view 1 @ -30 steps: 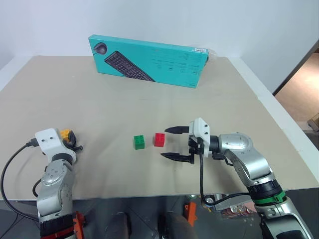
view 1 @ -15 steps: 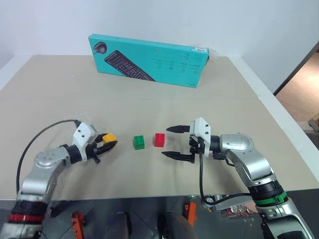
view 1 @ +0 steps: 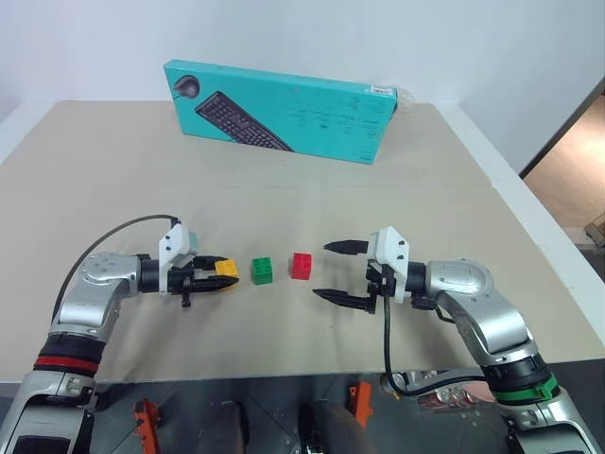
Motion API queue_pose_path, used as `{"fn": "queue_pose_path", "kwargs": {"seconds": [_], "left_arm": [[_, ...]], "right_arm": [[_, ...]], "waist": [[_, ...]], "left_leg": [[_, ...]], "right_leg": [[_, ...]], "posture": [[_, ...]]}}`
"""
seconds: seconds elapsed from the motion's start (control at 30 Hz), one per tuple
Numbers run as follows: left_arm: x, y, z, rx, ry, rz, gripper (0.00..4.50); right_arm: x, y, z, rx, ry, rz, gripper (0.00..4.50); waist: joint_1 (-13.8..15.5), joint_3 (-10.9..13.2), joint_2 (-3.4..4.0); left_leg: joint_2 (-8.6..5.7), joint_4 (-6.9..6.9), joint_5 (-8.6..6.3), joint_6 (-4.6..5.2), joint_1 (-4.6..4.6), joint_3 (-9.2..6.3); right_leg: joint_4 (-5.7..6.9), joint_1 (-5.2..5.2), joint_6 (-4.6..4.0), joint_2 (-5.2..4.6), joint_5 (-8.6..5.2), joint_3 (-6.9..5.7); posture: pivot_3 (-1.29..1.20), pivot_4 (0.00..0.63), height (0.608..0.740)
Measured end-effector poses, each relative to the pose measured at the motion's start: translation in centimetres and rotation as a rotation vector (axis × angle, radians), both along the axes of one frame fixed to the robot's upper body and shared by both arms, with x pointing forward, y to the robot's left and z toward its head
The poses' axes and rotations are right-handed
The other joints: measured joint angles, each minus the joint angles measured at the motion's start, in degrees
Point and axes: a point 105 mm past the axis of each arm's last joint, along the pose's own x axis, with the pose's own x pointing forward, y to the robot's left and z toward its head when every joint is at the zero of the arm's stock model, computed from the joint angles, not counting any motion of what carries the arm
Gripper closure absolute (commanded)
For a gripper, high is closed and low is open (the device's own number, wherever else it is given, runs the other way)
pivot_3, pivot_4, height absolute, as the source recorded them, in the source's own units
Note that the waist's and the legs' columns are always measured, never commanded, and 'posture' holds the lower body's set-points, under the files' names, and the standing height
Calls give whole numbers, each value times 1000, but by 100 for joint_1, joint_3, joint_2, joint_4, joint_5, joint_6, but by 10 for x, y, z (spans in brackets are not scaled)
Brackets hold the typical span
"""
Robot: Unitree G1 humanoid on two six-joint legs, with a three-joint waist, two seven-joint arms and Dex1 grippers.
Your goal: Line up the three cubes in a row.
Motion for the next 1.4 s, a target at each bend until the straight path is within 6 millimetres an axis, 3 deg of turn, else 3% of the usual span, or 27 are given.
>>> {"fn": "queue_pose_path", "kwargs": {"seconds": [0.83, 0.9, 1.07, 1.1, 1.23, 1.4], "left_arm": [[-3, 2, -4, 40, -45, -42, 3153], [-3, 2, -4, 48, -54, -44, 2133], [-2, 6, -11, 78, -56, -33, 648], [-2, 6, -11, 78, -58, -32, 185], [-1, 8, -4, 69, -81, -1, 57], [-9, 13, 27, 6, -123, 79, 57]], "right_arm": [[-2, -1, -1, -5, 14, -1, 0], [-2, -1, -1, -6, 17, -1, 0], [-2, -1, -2, -5, 20, -1, 0], [-2, -1, -2, -4, 23, -1, 0], [-3, 0, -2, 6, 29, -2, 0], [-3, -5, 0, 46, 42, -36, 0]], "waist": [[0, 0, 0], [0, 0, 0], [1, 0, 0], [1, 0, 0], [-2, 0, 0], [-5, 0, 0]], "left_leg": [[8, 26, 1, 1, 0, 4], [8, 26, 1, 1, 1, 4], [12, 31, 1, 1, 1, 4], [12, 32, 1, 1, 1, 4], [14, 35, 1, 1, 0, 4], [16, 35, 1, 1, 2, 1]], "right_leg": [[5, 2, -1, 11, 18, 8], [5, 3, -1, 12, 18, 8], [8, 2, -4, 15, 20, 8], [8, 3, -4, 15, 20, 8], [10, 1, -3, 15, 21, 12], [14, 1, -2, 11, 21, 15]], "posture": [[0, 150, 740], [0, 150, 740], [0, 150, 740], [0, 150, 740], [0, 150, 740], [0, 150, 740]]}}
